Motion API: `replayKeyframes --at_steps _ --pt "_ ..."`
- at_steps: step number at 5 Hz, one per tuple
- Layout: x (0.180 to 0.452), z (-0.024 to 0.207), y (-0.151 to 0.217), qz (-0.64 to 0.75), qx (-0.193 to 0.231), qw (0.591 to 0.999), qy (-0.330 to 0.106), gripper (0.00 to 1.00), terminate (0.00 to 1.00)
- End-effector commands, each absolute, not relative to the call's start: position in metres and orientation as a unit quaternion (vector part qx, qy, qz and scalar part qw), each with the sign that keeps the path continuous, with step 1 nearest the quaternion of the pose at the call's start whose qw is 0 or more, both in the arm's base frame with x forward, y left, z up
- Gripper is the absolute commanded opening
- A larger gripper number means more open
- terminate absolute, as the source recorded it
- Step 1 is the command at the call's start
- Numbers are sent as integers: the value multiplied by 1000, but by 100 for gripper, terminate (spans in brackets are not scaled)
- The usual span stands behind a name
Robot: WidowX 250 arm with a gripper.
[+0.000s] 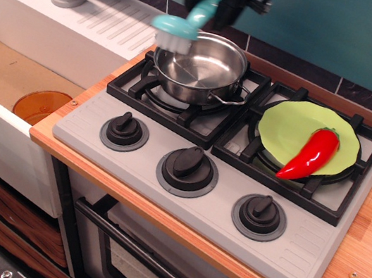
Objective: Put redpepper on plate and brush in pot or pan on stove
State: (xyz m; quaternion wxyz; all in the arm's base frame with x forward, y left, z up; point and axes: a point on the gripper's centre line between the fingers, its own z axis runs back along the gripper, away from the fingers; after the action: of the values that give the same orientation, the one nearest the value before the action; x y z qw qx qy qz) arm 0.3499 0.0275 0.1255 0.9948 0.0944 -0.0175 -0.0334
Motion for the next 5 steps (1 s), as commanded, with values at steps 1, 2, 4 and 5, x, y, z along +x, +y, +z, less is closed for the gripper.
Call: replayKeyframes --at_steps 1,2,4,5 --pt "394 128 26 -50 81 993 -63 0 0" --pt "401 118 27 -62 68 993 -70 0 0" --pt "407 113 38 -77 59 992 -78 100 0" --pt "404 112 39 -76 55 992 -80 100 0"
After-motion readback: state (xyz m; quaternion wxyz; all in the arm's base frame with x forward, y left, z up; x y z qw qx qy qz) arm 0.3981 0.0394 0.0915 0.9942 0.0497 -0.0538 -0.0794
